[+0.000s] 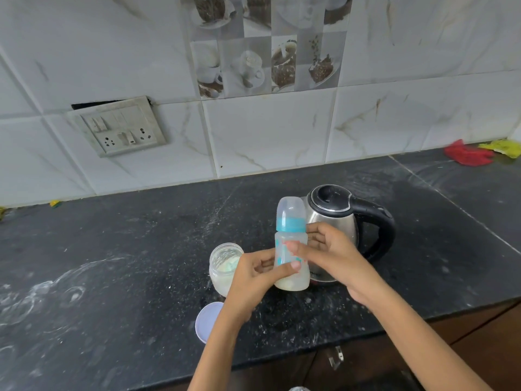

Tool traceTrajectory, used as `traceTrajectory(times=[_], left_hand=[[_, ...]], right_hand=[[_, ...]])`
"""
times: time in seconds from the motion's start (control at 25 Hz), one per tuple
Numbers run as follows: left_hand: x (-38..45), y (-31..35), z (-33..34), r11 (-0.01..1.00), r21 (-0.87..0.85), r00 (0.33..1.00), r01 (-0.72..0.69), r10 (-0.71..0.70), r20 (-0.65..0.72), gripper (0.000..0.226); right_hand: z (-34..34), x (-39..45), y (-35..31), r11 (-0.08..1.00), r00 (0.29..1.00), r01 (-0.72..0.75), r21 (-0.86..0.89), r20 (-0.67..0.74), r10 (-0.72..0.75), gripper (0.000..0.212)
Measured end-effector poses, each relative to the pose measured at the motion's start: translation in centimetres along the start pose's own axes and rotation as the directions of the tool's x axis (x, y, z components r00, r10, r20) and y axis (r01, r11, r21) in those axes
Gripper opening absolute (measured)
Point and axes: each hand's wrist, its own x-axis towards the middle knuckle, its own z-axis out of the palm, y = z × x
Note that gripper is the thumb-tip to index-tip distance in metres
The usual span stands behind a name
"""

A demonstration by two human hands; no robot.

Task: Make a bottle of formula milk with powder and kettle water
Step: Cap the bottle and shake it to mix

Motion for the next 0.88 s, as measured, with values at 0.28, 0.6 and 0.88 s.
traceTrajectory(times=[0.28, 0.6, 0.88], left_hand=[[-0.3, 0.0, -0.8, 0.981, -0.17, 0.985, 0.092, -0.065, 0.161, 0.052], [-0.7, 0.6, -0.8, 0.991, -0.126, 0.992, 0.053, -0.038, 0.117, 0.038], [-1.3, 0.9, -0.4, 0.987, -0.125, 0.995, 0.102, -0.1, 0.024, 0.032]], right_hand=[[-2.3, 1.7, -1.6, 0.933, 0.891, -0.031, 0.357, 0.434, -0.136, 0.065], [-1.9, 2.1, -2.1, 0.944, 0.9, 0.012, 0.331, 0.408, -0.154, 0.063], [-0.1, 0.4, 0.7, 0.964, 0.959, 0.007, 0.267, 0.27, -0.082, 0.078]])
